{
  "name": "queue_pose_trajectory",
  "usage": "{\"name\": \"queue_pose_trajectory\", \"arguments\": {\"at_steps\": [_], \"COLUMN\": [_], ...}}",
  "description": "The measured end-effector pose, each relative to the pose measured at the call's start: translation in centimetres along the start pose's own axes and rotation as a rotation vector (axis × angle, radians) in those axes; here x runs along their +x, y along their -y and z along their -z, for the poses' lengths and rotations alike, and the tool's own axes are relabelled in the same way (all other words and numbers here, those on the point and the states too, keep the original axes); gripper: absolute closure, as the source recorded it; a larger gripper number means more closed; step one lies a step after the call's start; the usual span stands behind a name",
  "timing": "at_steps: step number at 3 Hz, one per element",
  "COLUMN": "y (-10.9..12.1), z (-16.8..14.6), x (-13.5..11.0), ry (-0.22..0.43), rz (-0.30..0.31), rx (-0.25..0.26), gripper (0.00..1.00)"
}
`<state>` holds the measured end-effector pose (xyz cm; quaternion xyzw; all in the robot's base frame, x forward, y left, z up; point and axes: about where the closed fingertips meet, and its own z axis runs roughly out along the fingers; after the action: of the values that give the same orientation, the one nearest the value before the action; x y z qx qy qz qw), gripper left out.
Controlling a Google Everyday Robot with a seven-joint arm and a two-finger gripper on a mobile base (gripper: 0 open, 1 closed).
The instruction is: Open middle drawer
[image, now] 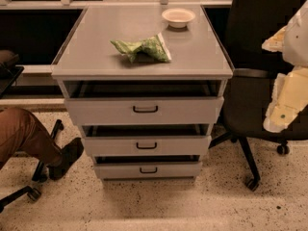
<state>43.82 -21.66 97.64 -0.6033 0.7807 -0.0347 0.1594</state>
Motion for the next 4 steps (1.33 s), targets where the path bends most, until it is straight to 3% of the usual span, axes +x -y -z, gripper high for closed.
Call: {"name": "queue_pose_trajectory", "arguments": {"at_steps": [1,2,4], "y": [0.0,-1.1,-5.8], "z": [0.0,-2.6,-11.2], "x": [0.0,-0.6,-1.8], "ry": [0.0,0.005,0.069], "rz": [0.0,0.02,0.033], "rx": [0.0,-0.042,-0.099], "gripper": [0.0,0.0,0.0]}}
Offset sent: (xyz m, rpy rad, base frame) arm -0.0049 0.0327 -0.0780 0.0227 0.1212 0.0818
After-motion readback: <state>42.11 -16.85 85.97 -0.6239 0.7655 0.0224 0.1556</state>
